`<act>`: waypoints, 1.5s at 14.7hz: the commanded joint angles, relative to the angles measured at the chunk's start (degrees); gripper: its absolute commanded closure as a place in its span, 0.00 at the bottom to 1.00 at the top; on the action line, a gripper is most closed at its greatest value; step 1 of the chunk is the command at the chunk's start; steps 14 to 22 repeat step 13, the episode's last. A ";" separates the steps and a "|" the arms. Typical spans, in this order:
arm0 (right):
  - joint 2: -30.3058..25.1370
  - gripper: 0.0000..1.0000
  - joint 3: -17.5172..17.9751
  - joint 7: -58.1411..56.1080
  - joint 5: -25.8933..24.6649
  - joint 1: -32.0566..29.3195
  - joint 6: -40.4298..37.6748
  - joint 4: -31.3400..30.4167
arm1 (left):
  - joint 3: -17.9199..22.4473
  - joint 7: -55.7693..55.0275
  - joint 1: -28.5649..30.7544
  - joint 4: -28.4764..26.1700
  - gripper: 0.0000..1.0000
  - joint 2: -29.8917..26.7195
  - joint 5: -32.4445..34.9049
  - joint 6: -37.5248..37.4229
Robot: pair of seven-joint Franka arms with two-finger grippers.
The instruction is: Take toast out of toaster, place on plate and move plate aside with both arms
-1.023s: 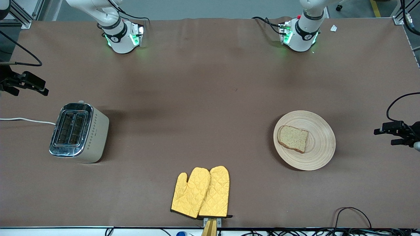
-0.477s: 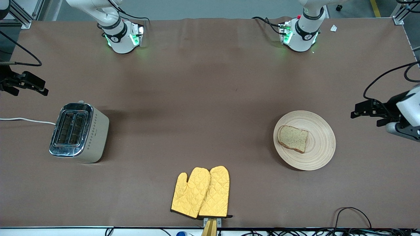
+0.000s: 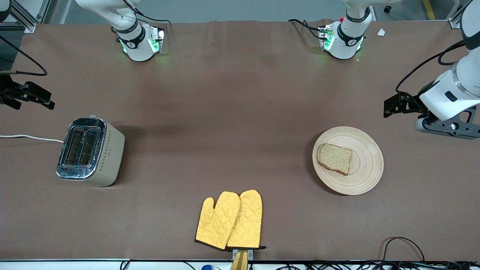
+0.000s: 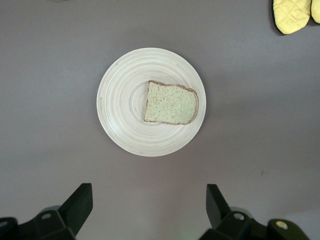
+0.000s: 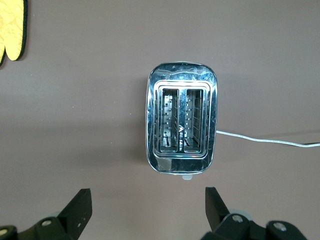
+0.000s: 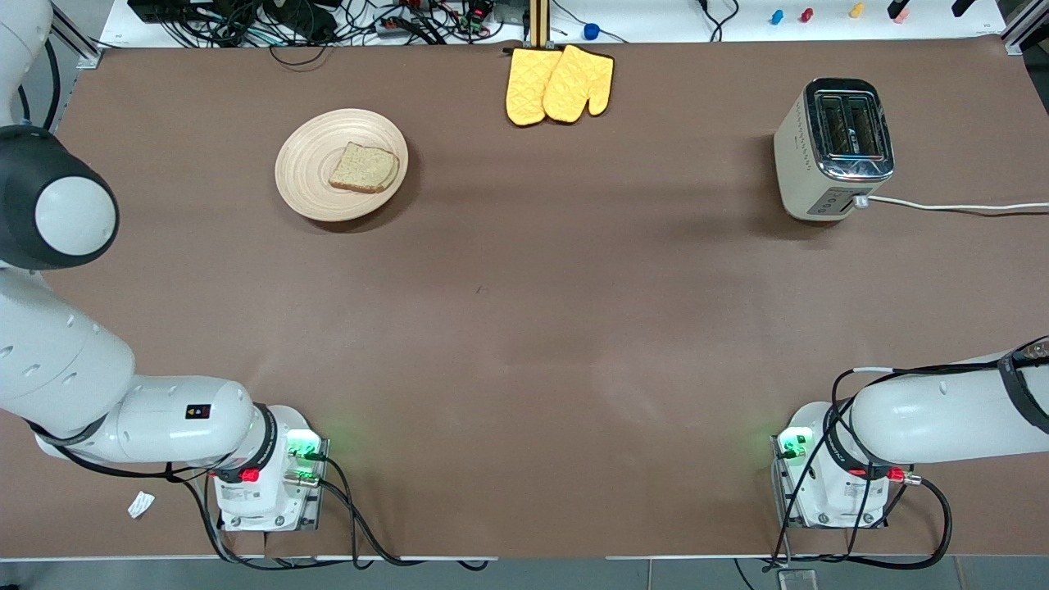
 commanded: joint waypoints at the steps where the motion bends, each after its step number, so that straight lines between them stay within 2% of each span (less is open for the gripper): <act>1: -0.49 0.00 0.19 0.16 -0.07 -0.35 -0.07 -0.02 | -0.05 -0.21 0.66 -3.81 0.00 -3.20 0.93 0.96; 3: -0.49 0.00 0.19 0.16 -0.07 -0.43 -0.07 -0.02 | -0.14 -0.21 0.75 -6.53 0.00 -4.96 0.93 3.59; 6: -0.49 0.00 0.10 0.16 -0.07 -0.43 -0.07 -0.02 | -0.14 -0.21 0.66 -14.18 0.00 -9.44 0.93 10.80; 12: -0.49 0.00 0.10 0.16 -0.07 -0.43 -0.07 0.07 | -0.84 -2.23 0.40 -10.86 0.00 -8.58 4.09 10.46; 22: -0.49 0.00 0.10 0.16 -0.07 -0.43 -0.07 -0.02 | -0.84 -2.24 0.40 -10.77 0.00 -8.49 4.09 9.94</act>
